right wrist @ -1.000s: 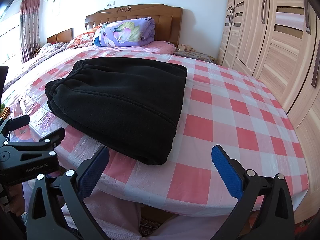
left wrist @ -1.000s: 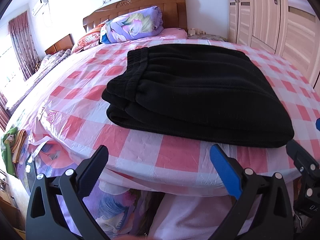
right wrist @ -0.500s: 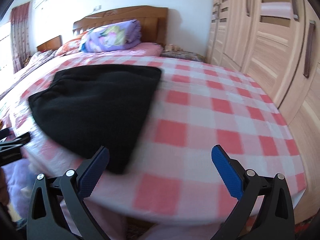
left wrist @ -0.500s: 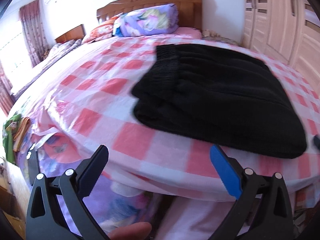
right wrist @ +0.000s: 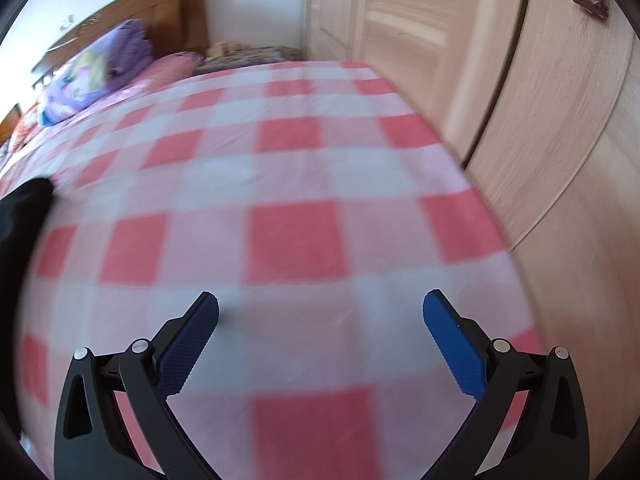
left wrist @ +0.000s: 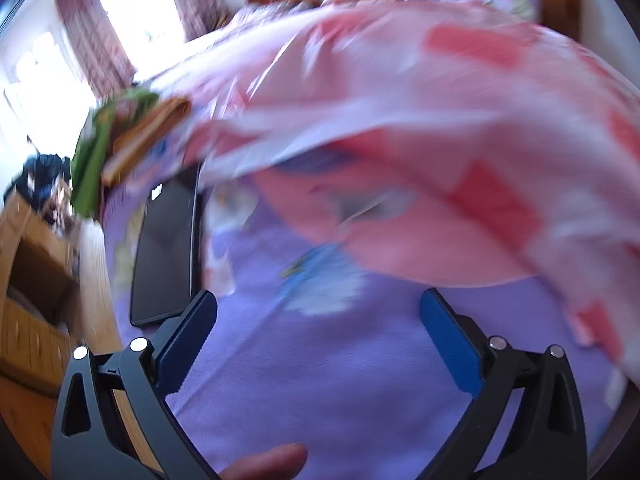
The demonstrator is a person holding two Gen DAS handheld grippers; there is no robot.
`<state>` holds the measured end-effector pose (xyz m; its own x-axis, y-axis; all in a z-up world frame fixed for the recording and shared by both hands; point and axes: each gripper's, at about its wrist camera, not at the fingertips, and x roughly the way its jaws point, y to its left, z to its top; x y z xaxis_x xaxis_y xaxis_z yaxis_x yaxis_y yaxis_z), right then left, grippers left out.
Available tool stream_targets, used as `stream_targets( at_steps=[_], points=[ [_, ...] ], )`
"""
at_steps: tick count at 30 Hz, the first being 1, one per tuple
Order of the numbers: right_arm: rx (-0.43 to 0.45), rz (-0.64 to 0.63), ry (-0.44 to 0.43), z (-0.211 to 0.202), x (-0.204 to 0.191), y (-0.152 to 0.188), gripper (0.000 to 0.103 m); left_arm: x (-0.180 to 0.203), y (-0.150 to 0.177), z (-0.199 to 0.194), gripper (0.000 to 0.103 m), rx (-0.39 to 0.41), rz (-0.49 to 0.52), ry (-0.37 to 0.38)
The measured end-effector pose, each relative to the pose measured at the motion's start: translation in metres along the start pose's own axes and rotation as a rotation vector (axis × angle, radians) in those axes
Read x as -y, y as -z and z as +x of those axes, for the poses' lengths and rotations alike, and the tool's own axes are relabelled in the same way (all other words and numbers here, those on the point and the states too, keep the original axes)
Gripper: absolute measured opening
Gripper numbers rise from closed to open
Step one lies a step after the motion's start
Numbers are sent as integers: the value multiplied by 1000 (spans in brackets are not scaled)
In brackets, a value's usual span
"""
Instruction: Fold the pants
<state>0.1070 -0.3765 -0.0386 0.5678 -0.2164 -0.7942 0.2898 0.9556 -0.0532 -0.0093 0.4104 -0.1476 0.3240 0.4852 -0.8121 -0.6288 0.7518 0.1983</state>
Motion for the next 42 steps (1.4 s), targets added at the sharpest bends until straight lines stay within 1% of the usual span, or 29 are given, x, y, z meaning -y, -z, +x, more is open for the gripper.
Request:
stream_targets(
  at_steps=[1, 2, 3, 4, 6, 8, 11, 15, 18, 20, 22, 23, 27, 30, 33, 34, 36, 38, 40, 42],
  points=[
    [-7, 6, -15, 5, 6, -4, 99, -8, 0, 9, 102, -18, -29, 27],
    [-14, 19, -42, 10, 14, -8, 99, -19, 2, 16, 102, -23, -81, 96],
    [-13, 19, -41, 14, 20, -13, 99, -25, 1, 18, 102, -20, -118, 121],
    [-11, 6, -45, 16, 23, -15, 99, -28, 0, 18, 102, -18, -137, 127],
    [-9, -1, -71, 23, 42, -23, 99, -28, -3, 17, 102, -12, -126, 130],
    [-11, 17, -56, 27, 57, -27, 98, -32, 3, 14, 102, 6, -133, 145],
    [-11, -21, -81, 30, 58, -29, 99, -29, 9, 9, 102, 33, -110, 129],
    [-12, -20, -82, 34, 61, -33, 99, -24, 12, 7, 101, 53, -109, 97],
    [-13, -20, -83, 34, 61, -33, 99, -17, 12, 0, 101, 65, -125, 117],
    [-13, -20, -82, 34, 61, -32, 99, -7, 12, -2, 101, 78, -109, 92],
    [-13, -20, -82, 35, 61, -33, 99, -1, 9, 1, 102, 75, -98, 66],
    [-13, -20, -82, 35, 61, -33, 99, 0, 8, 3, 102, 70, -103, 65],
    [-13, -20, -82, 34, 61, -33, 99, -11, 6, 12, 102, 63, -141, 97],
    [-13, -20, -83, 35, 61, -33, 99, -17, 3, 10, 102, 65, -157, 96],
    [-13, -20, -83, 35, 61, -33, 99, -26, -8, -3, 101, 107, -215, 94],
    [-13, -20, -83, 35, 61, -33, 99, -28, -14, -4, 101, 114, -238, 107],
    [-13, -20, -82, 34, 61, -33, 99, -31, -22, 0, 101, 106, -281, 129],
    [-13, -20, -83, 35, 61, -34, 99, -31, -27, 17, 101, 65, -314, 97],
    [-13, -20, -83, 35, 61, -34, 99, -25, -23, 40, 102, 26, -301, 66],
    [-13, -20, -83, 35, 61, -33, 99, -16, -23, 41, 102, 40, -265, 15]
  ],
)
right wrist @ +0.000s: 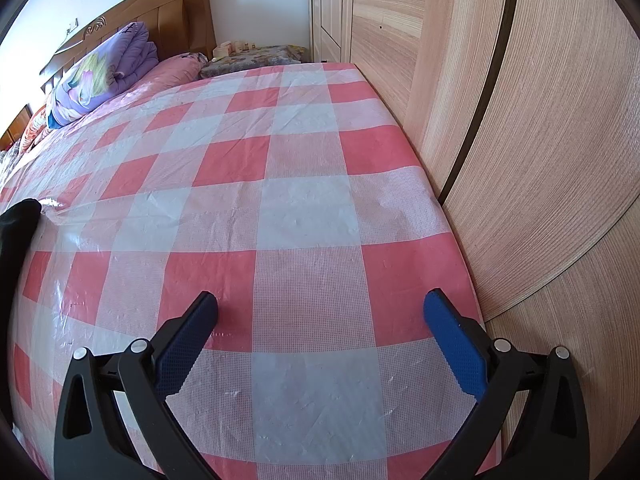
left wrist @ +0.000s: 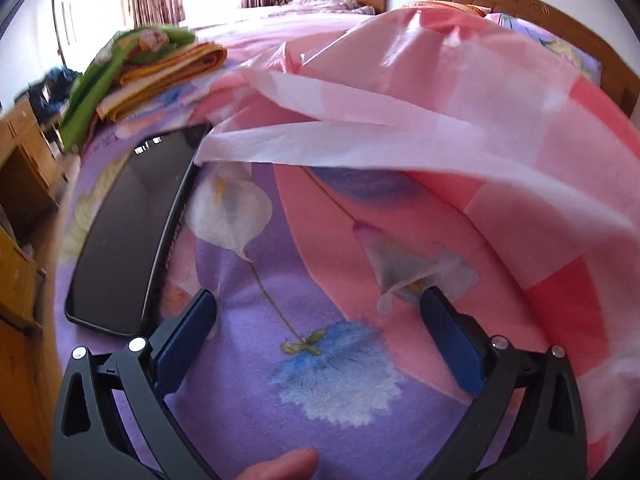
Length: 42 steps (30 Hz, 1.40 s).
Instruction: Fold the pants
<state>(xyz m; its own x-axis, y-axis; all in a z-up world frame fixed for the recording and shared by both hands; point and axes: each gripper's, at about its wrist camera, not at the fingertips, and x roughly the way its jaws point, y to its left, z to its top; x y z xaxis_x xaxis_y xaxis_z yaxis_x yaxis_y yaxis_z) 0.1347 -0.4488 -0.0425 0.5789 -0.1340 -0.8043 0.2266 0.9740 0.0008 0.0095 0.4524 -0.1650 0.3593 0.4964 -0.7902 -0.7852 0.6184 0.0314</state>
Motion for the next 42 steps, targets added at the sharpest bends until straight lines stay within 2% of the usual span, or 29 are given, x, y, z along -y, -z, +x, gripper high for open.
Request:
stream_targets(
  at_steps=[2, 6, 23, 28, 33, 42],
  points=[
    [0, 0, 0, 0, 0, 0, 99, 5, -1, -1, 102, -1, 23, -30],
    [0, 0, 0, 0, 0, 0, 99, -1, -1, -3, 102, -7, -10, 14],
    [-1, -7, -7, 2, 1, -1, 99, -1, -1, -1, 102, -8, -3, 5],
    [-1, -7, -7, 1, 1, 0, 99, -11, 0, -2, 102, -1, -47, 60],
    [-1, -7, -7, 1, 1, 0, 99, 0, -1, -1, 102, -7, 2, -3],
    [-1, -7, -7, 1, 1, 0, 99, -1, -1, 0, 102, -5, -7, 7]
  ],
)
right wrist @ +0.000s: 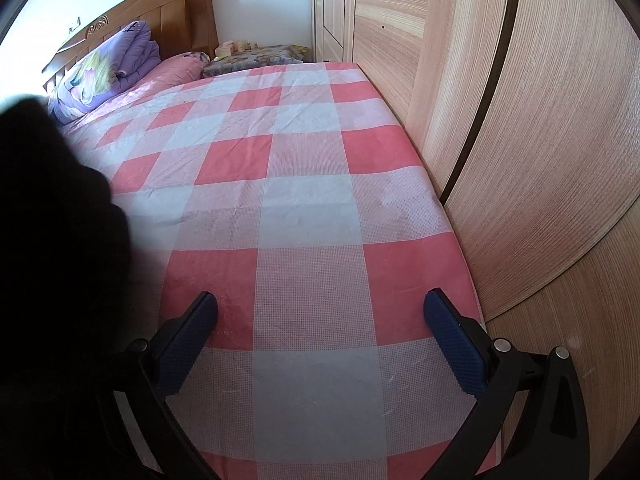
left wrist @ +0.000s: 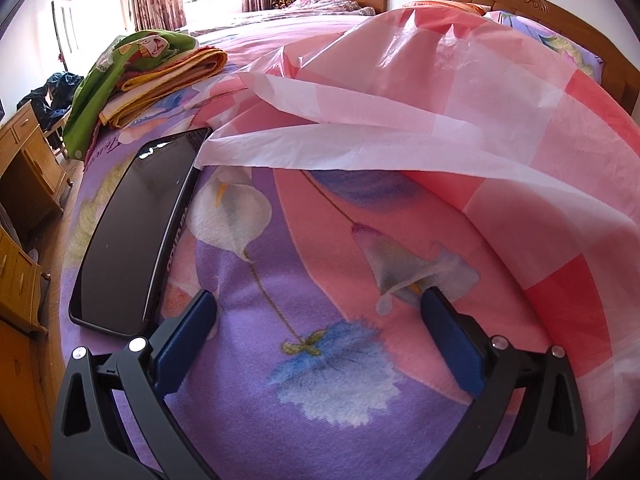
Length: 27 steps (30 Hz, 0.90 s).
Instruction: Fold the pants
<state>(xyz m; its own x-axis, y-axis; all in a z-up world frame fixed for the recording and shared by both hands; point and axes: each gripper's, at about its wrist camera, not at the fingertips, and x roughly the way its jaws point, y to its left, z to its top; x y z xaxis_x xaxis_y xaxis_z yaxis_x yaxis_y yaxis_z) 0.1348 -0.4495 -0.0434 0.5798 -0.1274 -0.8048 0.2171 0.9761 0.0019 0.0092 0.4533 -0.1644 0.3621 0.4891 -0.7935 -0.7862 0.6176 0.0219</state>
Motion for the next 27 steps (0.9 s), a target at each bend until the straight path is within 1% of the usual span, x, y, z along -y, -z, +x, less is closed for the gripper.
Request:
stream_targets(
  at_steps=[3, 6, 11, 18, 24, 26, 27],
  points=[
    [0, 0, 0, 0, 0, 0, 99, 3, -1, 1, 102, -2, 10, -14],
    [0, 0, 0, 0, 0, 0, 99, 2, -1, -1, 102, -1, 3, -5],
    [0, 0, 0, 0, 0, 0, 99, 3, 0, 0, 102, 2, 9, -15],
    [1, -1, 0, 2, -1, -1, 99, 0, 0, 0, 102, 2, -5, 6],
    [0, -1, 0, 2, -1, -2, 99, 0, -3, 0, 102, -11, 0, 3],
    [0, -1, 0, 2, -1, -2, 99, 1, -8, -5, 102, -40, 10, 4],
    [0, -1, 0, 2, 0, -2, 99, 4, -10, -14, 101, -28, 2, -17]
  ],
)
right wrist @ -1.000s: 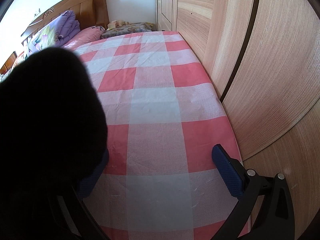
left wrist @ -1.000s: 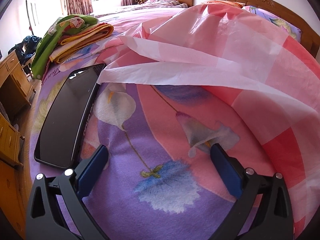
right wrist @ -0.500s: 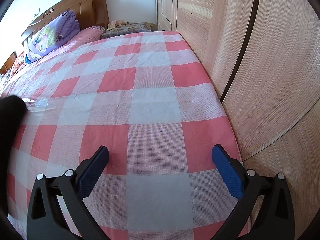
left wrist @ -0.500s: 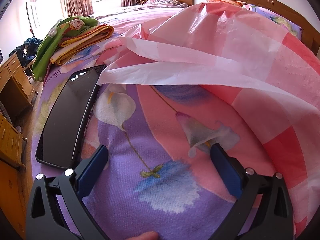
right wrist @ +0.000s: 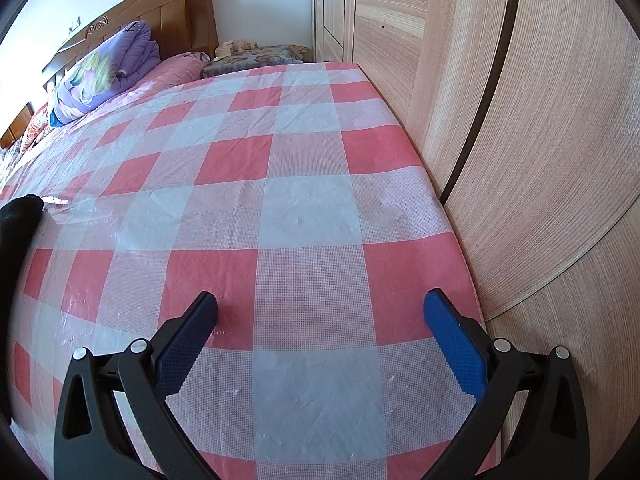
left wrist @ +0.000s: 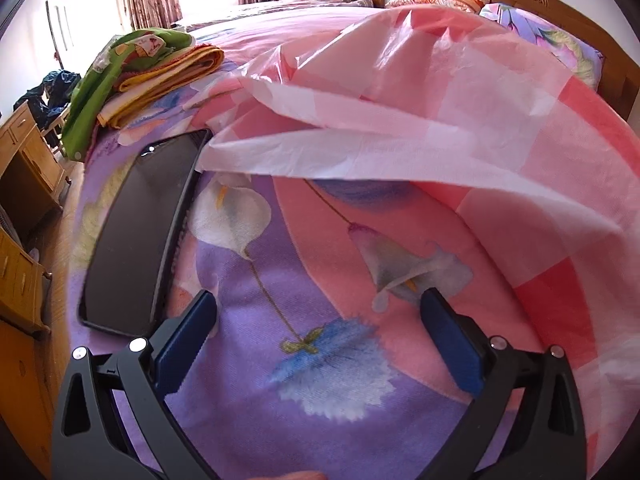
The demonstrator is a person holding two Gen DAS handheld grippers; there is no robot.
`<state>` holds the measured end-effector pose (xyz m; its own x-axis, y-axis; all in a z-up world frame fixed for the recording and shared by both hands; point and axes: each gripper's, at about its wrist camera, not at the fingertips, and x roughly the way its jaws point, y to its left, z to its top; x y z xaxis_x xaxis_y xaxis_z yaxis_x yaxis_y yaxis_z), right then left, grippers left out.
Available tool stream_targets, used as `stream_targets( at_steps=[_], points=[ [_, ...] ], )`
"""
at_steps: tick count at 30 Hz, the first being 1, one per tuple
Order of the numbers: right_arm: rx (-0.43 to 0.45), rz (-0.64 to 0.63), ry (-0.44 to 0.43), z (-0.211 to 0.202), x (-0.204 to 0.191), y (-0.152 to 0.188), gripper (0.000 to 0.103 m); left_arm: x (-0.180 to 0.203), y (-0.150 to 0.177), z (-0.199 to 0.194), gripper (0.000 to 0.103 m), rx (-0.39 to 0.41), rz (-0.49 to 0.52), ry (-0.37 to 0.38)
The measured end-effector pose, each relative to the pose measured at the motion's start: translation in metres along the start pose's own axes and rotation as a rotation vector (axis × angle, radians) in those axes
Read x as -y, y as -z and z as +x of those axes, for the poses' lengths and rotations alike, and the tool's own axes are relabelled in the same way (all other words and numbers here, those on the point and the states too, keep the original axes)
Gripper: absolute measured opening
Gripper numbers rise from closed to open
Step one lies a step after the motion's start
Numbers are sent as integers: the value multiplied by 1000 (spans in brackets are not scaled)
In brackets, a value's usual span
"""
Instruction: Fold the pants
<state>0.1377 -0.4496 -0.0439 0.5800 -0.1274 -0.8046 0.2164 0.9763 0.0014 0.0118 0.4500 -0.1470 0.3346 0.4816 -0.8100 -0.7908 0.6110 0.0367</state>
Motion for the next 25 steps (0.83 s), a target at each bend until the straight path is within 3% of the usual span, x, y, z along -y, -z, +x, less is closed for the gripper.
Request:
stream_targets(
  at_steps=[2, 4, 9, 12, 17, 22, 25],
  points=[
    [0, 0, 0, 0, -1, 0, 99, 9, 0, -28, 101, 99, -9, -10],
    [0, 0, 0, 0, -1, 0, 99, 33, -3, -65, 102, 202, 49, 26],
    [0, 0, 0, 0, 0, 0, 99, 85, -5, -123, 102, 327, 202, 81],
    [0, 0, 0, 0, -1, 0, 99, 95, 2, -127, 102, 332, 245, 69],
    [0, 0, 0, 0, -1, 0, 99, 60, 12, -91, 100, 287, 211, -71],
    [0, 0, 0, 0, -1, 0, 99, 54, 16, -96, 102, 296, 302, 38],
    [0, 0, 0, 0, -1, 0, 99, 54, 12, -95, 101, 279, 266, 52]
  ],
)
